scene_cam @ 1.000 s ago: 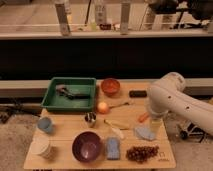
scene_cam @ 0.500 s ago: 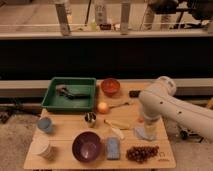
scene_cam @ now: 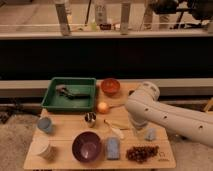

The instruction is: Place sponge in metal cup

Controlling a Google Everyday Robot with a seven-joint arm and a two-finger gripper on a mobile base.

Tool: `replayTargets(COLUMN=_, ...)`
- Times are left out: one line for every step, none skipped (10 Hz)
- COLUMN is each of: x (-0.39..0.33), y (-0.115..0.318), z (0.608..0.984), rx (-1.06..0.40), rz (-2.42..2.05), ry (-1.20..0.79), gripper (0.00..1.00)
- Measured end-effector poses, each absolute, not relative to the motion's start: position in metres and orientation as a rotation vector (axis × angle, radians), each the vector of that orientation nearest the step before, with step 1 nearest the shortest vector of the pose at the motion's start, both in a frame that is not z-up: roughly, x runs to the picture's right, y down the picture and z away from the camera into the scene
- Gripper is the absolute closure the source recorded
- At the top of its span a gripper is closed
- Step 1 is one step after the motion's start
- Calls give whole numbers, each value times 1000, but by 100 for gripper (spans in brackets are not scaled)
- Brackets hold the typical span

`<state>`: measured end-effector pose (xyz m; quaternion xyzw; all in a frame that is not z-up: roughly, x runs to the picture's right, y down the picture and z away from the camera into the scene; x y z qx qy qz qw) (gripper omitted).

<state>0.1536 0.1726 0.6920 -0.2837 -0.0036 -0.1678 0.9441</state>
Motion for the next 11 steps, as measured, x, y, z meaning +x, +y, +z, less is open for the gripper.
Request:
replayTargets(x=146, y=176, z=694, rx=-580, rz=-374, ry=-15, gripper=20)
replayTargets(x=135, y=180, z=696, rx=-581, rz=-408, ry=-24, gripper=20)
replayTargets(x=128, y=182, z=698, rx=-581, rz=-434, ry=-29, gripper=20)
replayTargets(x=126, y=185, z=700, rx=-583, rz=-450, ry=-30, gripper=20)
replayTargets(x=124, y=188, z=701, rx=-584, rz=-465, ry=-33, gripper=20)
replayTargets(x=119, y=194, z=706, rx=-583, rz=-490, ry=-43, gripper=20)
replayTargets(x=111, y=201, z=713, rx=-585, rz=-518, ry=-55, gripper=20)
replayTargets(x=103, y=202, z=715, rx=-585, rz=-539, ry=-65, gripper=20)
replayTargets(x=100, y=203, z=717, rx=-583, rz=-550, ry=-72, gripper=20)
replayTargets(x=99, y=206, z=719, rx=-586, rz=-564, ry=-77, gripper=20)
replayTargets(x=95, y=208, z=722, rx=-588, rz=-578, ry=-86, gripper=20)
